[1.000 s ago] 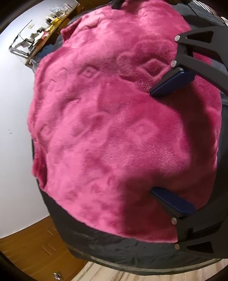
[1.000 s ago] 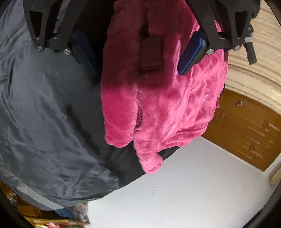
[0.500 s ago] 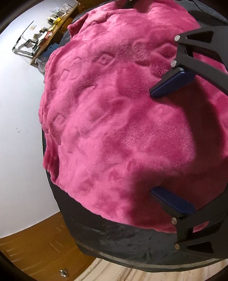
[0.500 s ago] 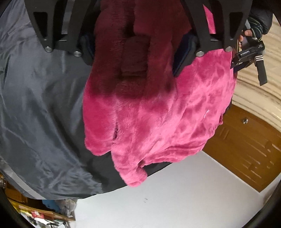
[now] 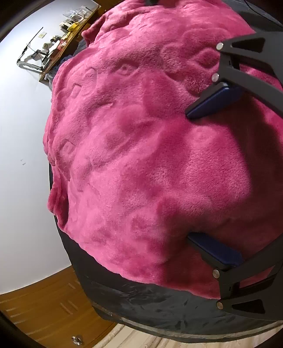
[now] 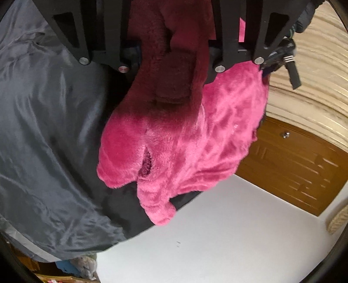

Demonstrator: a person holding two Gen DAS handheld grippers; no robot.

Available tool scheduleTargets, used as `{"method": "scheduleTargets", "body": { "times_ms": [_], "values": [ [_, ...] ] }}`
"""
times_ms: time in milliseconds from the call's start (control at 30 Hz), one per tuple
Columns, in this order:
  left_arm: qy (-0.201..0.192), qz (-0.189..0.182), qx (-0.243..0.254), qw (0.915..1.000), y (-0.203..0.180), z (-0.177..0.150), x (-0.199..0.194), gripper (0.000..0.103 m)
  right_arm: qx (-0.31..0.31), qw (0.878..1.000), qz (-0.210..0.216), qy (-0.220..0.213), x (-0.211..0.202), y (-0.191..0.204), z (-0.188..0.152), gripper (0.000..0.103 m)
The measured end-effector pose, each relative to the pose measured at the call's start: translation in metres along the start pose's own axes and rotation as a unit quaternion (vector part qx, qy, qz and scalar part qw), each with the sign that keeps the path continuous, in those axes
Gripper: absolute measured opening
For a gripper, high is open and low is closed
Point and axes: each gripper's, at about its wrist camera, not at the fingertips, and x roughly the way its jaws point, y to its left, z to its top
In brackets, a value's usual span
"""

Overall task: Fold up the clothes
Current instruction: 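Grasp the robe side with the right gripper and lift it, then fold the held robe side over the body with the right gripper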

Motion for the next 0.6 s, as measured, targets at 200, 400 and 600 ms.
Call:
{"method": "scheduleTargets", "body": {
  "times_ms": [200,400,600],
  "values": [
    [-0.068,-0.053,-0.013,0.9962,-0.01,0.023,-0.06,0.095,-0.011,1.0,-0.004,-0.013,-0.013,0.02,-0.002,0.037],
    [-0.039,-0.061,0.126,0.9895,-0.064,0.015,-0.028,0.095,0.002,1.0,-0.003,-0.031,-0.026,0.033,0.0,0.036],
    [-0.012,-0.134,0.098,0.9861,-0.04,0.021,0.007,0.101,-0.004,0.999,-0.027,-0.044,-0.026,0.053,0.0,0.036]
  ]
}}
